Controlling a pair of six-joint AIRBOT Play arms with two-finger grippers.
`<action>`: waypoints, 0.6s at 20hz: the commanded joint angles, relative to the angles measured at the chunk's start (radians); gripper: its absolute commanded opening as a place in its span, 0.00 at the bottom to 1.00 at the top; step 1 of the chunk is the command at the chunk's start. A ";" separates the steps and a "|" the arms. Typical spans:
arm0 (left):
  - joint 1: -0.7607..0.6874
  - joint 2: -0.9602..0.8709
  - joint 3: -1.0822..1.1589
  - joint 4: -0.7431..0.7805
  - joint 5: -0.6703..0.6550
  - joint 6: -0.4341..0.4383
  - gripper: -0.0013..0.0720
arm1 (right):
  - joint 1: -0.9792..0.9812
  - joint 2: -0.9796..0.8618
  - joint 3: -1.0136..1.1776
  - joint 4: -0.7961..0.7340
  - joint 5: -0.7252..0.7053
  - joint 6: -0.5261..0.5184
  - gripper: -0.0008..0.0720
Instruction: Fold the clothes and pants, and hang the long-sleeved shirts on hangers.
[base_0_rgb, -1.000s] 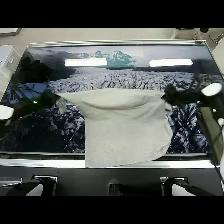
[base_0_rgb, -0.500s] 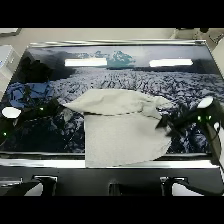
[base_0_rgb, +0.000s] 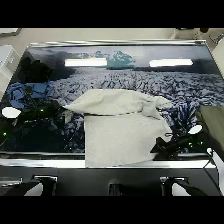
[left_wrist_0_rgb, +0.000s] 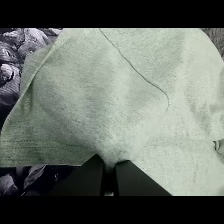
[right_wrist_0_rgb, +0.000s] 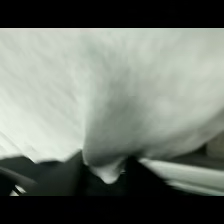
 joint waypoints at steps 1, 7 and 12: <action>0.001 -0.001 0.000 0.001 -0.003 0.003 0.05 | -0.001 0.006 0.003 0.168 -0.198 0.039 0.08; 0.002 -0.002 0.000 0.001 -0.006 0.022 0.05 | -0.139 0.005 0.444 0.122 -0.348 0.103 0.08; -0.058 -0.013 -0.023 0.002 -0.055 0.030 0.05 | -0.180 -0.026 0.484 0.048 -0.288 0.099 0.08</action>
